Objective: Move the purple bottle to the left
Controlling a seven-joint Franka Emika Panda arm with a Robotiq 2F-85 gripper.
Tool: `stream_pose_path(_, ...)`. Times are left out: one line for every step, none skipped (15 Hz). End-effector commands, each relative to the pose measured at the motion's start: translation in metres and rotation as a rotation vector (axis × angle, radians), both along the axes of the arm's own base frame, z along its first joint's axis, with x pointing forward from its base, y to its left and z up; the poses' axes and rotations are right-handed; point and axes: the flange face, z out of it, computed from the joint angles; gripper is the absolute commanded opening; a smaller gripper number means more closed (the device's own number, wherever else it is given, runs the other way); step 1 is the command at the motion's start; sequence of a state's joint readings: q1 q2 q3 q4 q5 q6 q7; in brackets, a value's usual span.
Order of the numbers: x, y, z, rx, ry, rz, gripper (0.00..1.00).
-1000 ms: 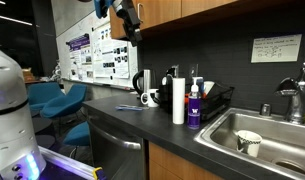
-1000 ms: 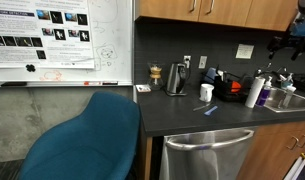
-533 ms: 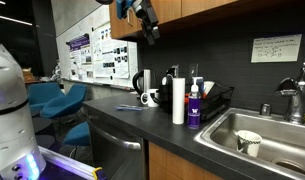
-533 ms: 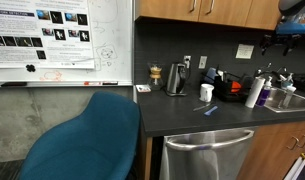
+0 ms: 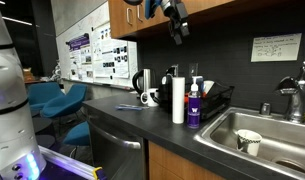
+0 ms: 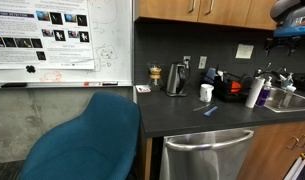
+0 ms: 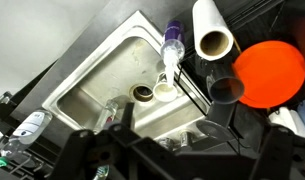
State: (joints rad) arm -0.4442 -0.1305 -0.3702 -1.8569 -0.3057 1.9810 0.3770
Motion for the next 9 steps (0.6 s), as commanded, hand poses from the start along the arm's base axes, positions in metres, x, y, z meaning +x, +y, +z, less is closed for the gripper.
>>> stream_pose_path(-0.001,-0.033,0.0,0.059,0.019,-0.012,1.0)
stream_pose_path(-0.003,-0.038,-0.002,0.077,0.003,-0.004,1.0)
stream_pose_path(-0.005,-0.043,-0.004,0.099,-0.017,0.009,1.0)
stream_pose_path(-0.008,-0.049,-0.008,0.122,-0.045,0.027,1.0)
stream_pose_path(-0.011,-0.054,-0.011,0.137,-0.064,0.036,1.0)
stream_pose_path(-0.015,-0.058,-0.014,0.147,-0.078,0.042,1.0)
stream_pose_path(-0.018,-0.064,-0.018,0.148,-0.092,0.046,1.0)
stream_pose_path(-0.024,-0.069,-0.021,0.152,-0.103,0.047,1.0)
stream_pose_path(-0.03,-0.074,-0.024,0.153,-0.113,0.049,1.0)
